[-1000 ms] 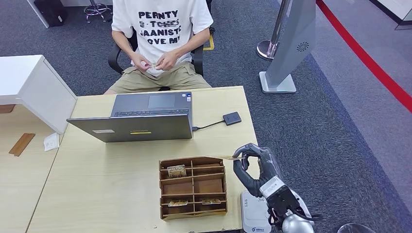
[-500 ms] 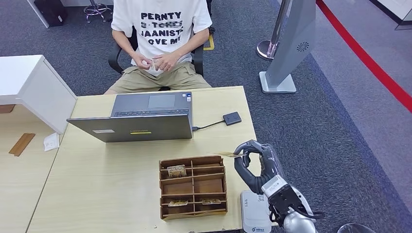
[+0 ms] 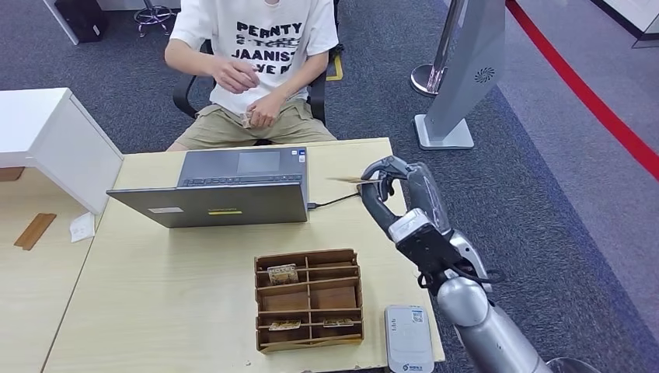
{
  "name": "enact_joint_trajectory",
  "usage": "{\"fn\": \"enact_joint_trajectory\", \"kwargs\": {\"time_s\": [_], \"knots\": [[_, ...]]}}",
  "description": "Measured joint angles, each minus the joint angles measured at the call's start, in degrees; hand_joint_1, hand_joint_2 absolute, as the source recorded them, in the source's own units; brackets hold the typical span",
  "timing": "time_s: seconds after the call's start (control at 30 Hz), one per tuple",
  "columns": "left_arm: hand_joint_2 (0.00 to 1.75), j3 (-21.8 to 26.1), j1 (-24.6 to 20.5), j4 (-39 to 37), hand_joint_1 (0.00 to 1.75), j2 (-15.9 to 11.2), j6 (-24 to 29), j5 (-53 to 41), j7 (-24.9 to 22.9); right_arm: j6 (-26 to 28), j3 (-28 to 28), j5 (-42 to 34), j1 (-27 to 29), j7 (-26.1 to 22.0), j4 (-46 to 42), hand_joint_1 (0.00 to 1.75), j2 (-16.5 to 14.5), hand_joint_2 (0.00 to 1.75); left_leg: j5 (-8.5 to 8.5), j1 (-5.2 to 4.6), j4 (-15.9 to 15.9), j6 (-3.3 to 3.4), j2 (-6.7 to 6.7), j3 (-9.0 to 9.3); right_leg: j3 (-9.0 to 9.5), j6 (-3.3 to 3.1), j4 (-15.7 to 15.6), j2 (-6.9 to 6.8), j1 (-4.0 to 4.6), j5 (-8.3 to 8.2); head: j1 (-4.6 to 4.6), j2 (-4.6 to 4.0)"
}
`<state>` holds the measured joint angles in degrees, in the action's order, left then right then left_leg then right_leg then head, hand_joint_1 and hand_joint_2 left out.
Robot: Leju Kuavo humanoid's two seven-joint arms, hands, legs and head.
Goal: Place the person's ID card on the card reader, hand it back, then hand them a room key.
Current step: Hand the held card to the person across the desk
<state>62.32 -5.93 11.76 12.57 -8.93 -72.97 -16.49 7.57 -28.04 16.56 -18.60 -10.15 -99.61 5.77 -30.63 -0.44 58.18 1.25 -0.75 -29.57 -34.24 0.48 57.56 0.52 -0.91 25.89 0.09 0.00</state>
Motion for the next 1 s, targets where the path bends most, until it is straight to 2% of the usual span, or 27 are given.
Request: {"fn": "enact_joint_trajectory", "kwargs": {"time_s": [0.2,0.4,0.63,0.7,0.73,0.77,0.83,0.87,1.0], "knots": [[0.00,-1.51,-0.57,0.00,0.00,0.00,-0.74,-1.61,-0.87,0.61,-1.67,5.96,-9.61,5.48,6.88,1.75,-1.97,1.75,0.00,0.01,0.00,0.00,-0.03,-0.01,-0.01,0.00,0.02,0.00,0.00,0.00,0.00,0.00],[0.00,-3.18,-1.33,0.00,0.00,0.02,-1.46,-3.05,-1.60,0.89,-3.79,15.52,-18.83,10.98,15.34,1.75,-4.80,1.75,0.01,0.01,0.01,0.00,-0.01,-0.02,-0.04,-0.01,0.04,0.03,0.00,-0.01,-0.01,0.00],[0.00,-4.57,-1.83,0.00,0.00,0.07,-1.98,-4.06,-2.15,-0.42,-6.13,23.72,-25.91,14.59,24.10,1.73,-8.29,1.75,0.01,0.01,0.01,0.00,0.04,0.01,-0.04,-0.02,0.06,0.08,0.00,-0.01,0.00,0.00],[0.00,-4.89,-2.01,0.00,0.00,0.08,-2.10,-4.11,-2.17,-1.02,-6.92,24.96,-26.79,14.74,25.95,1.51,-9.26,1.75,0.01,0.01,0.01,0.00,0.03,0.01,-0.04,-0.01,0.06,0.06,0.00,-0.01,-0.01,0.00],[0.00,-5.02,-2.08,0.00,0.00,0.09,-2.19,-4.11,-2.17,-1.36,-7.37,25.49,-27.00,14.73,26.71,1.28,-9.74,1.75,0.01,0.01,0.01,0.00,0.00,0.00,-0.04,-0.01,0.06,0.05,0.00,-0.01,-0.01,0.00],[0.00,-5.09,-2.12,0.00,0.00,0.09,-2.26,-4.10,-2.17,-1.76,-7.81,25.94,-27.12,14.69,27.33,0.89,-10.20,1.75,0.01,0.02,0.01,0.00,-0.02,0.00,-0.04,-0.01,0.06,0.03,0.01,-0.01,-0.01,0.00],[0.00,-5.16,-2.15,0.00,0.00,0.09,-2.37,-4.06,-2.15,-2.55,-8.71,26.74,-27.15,14.61,28.25,0.23,-11.03,1.75,0.01,0.02,0.01,-0.01,-0.05,-0.02,-0.05,-0.01,0.06,0.01,0.01,-0.01,0.00,0.00],[0.00,-5.16,-2.15,0.00,0.00,0.09,-2.39,-4.00,-2.13,-2.95,-9.16,27.07,-27.15,14.56,28.60,0.03,-11.37,1.75,0.01,0.03,0.01,-0.01,-0.05,-0.02,-0.05,-0.01,0.06,0.01,0.01,0.00,-0.01,0.00],[0.00,-5.16,-2.17,0.00,0.00,0.09,-2.41,-3.62,-2.03,-3.98,-10.63,27.44,-26.90,14.33,29.56,0.00,-12.43,1.75,0.01,0.03,0.00,-0.01,-0.05,-0.02,-0.05,-0.01,0.06,0.02,0.01,0.01,0.00,0.00]]}}
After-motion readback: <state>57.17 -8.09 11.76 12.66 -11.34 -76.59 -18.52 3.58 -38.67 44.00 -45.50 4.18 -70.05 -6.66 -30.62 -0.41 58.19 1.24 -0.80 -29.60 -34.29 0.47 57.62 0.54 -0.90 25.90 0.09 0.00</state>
